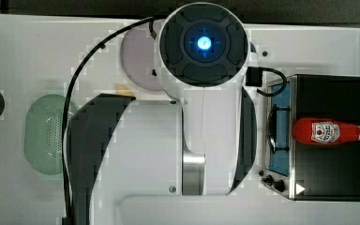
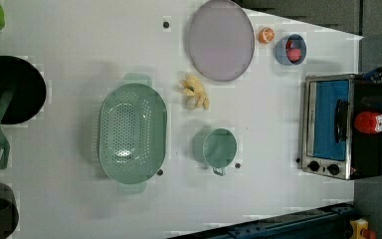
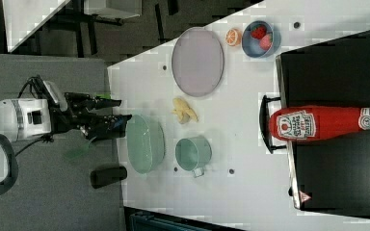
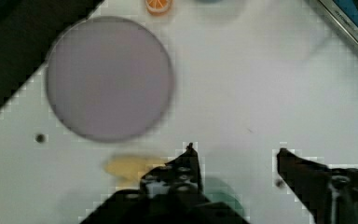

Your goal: Pick Ketchup from oven and place it on table.

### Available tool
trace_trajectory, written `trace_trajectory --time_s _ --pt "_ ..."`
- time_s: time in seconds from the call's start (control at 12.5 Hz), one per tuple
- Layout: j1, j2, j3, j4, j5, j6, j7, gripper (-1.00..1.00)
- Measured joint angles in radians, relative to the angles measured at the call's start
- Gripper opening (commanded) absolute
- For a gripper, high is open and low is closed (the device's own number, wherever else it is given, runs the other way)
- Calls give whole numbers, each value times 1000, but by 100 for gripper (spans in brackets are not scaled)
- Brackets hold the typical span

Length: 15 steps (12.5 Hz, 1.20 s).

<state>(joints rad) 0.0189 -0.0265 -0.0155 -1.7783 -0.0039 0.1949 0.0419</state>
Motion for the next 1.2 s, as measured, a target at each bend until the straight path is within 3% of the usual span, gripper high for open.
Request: trace_trajectory --time_s 0.24,0.72,0.96,1.2 --pt "-21 -224 -24 -158 1 -216 1 99" --pt "-54 -332 -106 -35 -28 -136 -2 100" --pt "-60 -263 -232 -43 -35 -83 -1 100" --pt "-87 -102 -368 -50 -42 21 -1 100"
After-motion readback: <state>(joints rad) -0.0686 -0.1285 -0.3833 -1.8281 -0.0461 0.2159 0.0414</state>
